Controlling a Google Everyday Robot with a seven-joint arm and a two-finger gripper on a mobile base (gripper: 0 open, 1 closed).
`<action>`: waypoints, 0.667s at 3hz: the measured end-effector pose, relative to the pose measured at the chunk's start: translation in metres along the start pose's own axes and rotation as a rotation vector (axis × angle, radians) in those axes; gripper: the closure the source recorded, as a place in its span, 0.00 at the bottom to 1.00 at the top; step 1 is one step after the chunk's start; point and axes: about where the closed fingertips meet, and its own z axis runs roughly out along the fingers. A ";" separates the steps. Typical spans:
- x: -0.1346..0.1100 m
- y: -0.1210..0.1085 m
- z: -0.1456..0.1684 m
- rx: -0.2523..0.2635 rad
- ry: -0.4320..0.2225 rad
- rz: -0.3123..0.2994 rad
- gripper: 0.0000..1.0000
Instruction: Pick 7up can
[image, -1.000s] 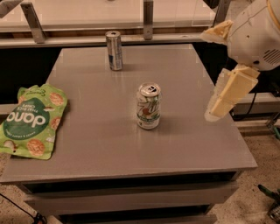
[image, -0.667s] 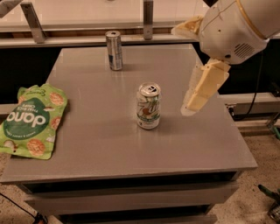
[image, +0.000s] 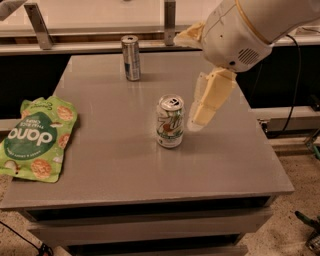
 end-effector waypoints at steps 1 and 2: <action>0.008 -0.002 0.010 -0.021 -0.064 0.036 0.00; 0.020 0.001 0.034 -0.071 -0.181 0.101 0.00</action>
Offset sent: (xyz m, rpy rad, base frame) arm 0.0238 0.0025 -0.0672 0.3315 0.2537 0.0375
